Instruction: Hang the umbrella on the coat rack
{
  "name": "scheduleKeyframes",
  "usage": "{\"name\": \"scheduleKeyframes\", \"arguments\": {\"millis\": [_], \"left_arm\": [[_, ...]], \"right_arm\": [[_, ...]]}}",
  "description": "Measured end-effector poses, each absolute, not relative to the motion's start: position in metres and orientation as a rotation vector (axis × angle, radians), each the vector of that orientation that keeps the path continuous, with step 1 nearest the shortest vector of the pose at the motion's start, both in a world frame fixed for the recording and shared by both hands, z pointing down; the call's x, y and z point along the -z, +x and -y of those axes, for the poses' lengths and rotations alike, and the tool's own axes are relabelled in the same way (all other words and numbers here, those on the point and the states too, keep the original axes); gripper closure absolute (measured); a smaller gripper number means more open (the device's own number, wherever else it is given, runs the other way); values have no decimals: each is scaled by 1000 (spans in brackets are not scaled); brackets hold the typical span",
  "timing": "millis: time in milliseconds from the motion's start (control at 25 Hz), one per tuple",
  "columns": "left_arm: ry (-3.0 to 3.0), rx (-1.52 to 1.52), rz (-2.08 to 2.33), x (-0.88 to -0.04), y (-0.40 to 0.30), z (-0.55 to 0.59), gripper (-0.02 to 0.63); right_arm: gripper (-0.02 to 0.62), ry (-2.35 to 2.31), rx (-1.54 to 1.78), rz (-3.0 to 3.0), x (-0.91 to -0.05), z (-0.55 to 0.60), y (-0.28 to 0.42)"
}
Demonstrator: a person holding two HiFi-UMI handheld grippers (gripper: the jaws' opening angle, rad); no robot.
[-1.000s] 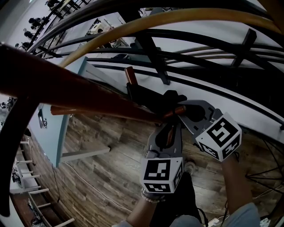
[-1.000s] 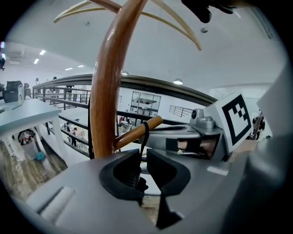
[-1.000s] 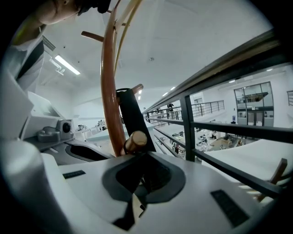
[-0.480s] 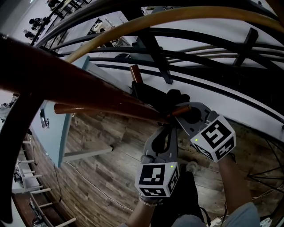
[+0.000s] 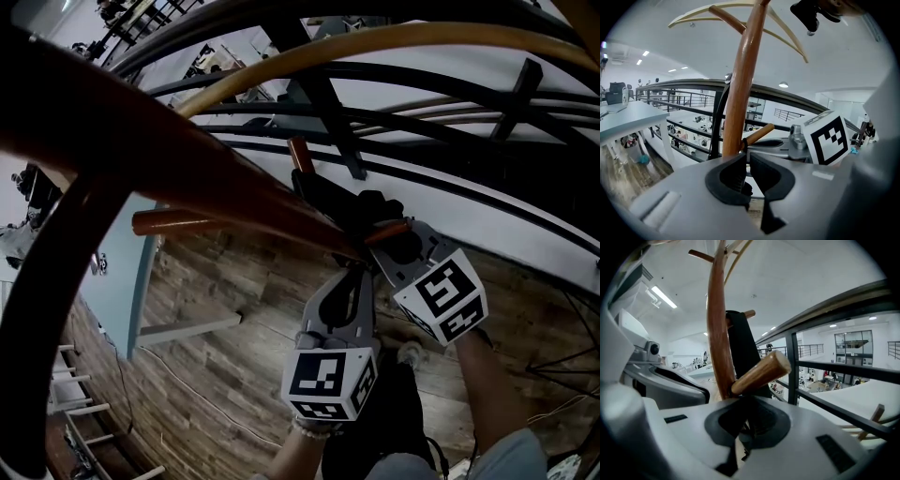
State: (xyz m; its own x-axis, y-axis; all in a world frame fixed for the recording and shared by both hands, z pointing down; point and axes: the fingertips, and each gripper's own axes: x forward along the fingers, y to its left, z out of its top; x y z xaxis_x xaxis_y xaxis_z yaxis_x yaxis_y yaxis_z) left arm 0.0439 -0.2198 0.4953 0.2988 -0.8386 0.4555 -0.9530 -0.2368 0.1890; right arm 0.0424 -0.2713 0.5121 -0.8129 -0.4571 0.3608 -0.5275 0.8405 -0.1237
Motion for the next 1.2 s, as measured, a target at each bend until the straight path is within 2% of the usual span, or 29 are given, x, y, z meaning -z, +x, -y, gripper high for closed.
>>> {"name": "scheduleKeyframes", "arguments": {"millis": [400,680,1200], "left_arm": [[2200,-366,1523,-475,41,214,580],[2255,-358,1485,-444,40,210,581],[2319,-254,1380,-376,46,191,584]], "right_arm": [[593,764,-346,2631,-510,262,41],[551,903,-393,2594,-490,247,65],[585,1336,-383,2596,-383,212,119]]}}
